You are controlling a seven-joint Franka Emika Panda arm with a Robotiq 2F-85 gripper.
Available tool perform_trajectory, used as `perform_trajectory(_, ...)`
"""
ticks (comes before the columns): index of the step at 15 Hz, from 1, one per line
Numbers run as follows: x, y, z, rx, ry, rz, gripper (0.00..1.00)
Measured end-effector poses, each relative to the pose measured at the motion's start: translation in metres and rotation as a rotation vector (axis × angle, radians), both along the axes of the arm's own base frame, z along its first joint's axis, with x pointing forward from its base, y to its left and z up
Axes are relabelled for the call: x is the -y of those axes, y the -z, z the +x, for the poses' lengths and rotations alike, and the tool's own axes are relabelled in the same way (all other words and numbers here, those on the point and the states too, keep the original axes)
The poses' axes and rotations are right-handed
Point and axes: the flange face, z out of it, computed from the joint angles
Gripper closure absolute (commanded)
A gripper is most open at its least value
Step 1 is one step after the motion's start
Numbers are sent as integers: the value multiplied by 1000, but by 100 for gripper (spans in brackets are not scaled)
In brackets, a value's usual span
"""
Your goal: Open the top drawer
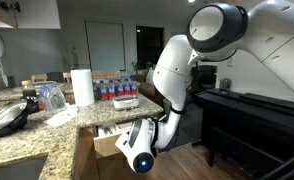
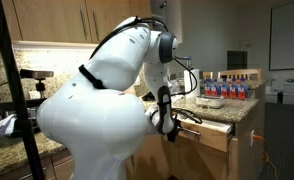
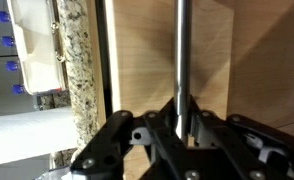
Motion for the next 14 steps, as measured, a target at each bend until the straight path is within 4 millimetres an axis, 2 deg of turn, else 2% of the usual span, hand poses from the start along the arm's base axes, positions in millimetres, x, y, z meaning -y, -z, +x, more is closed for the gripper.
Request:
perform_trajectory(2,-4,-2,0,-23,14,-46,60)
perform_trajectory(8,-19,-4,-10,-169,73,-225,21)
perform_trajectory(11,-25,-9,-26,-235,100,-252,2)
perform_trajectory(14,-30,-13,-46,-268,105,-245,0)
